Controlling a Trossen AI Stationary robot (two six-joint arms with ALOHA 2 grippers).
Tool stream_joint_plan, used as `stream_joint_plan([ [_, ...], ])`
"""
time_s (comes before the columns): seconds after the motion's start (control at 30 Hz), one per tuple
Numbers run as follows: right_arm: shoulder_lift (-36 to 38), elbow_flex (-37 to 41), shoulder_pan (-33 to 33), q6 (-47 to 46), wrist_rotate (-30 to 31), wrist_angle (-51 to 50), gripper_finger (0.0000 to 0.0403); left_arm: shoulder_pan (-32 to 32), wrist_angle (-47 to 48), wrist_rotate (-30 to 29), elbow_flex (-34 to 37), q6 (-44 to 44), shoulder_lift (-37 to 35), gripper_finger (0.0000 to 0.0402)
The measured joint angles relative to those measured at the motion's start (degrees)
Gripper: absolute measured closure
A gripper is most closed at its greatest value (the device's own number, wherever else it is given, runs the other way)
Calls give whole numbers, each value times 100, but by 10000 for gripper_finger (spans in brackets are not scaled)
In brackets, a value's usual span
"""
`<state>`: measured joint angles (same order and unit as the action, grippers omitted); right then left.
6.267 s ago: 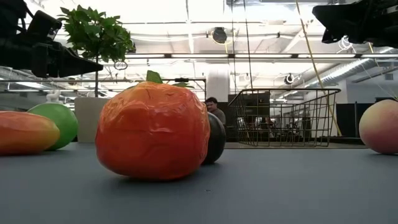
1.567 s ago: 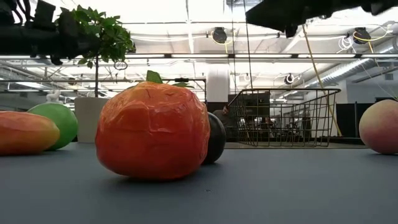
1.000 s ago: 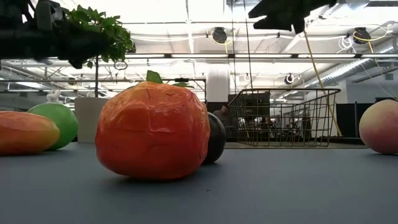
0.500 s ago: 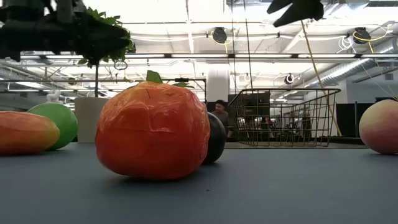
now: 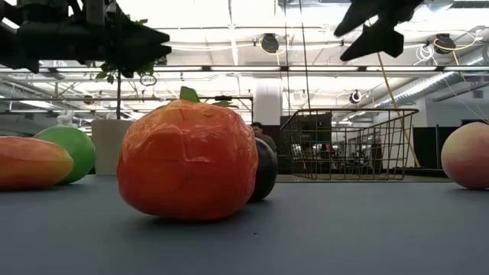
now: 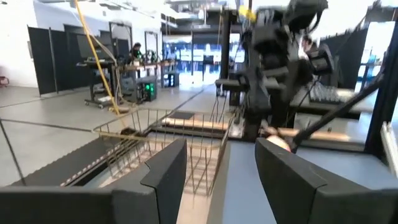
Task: Build produce basket
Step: Put the bottom right black plum into the gold wire basket
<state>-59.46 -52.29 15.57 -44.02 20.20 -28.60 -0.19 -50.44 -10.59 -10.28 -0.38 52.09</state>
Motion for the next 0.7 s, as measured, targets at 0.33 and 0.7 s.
stream_joint_plan([
  [0.33,-5,124,586,-339,-249,187,151,1,-48,0,-2,-12,-2,211],
  [0.7,0,124,367,38,-236,182,151,16,-111,-13,0,49,3,211],
])
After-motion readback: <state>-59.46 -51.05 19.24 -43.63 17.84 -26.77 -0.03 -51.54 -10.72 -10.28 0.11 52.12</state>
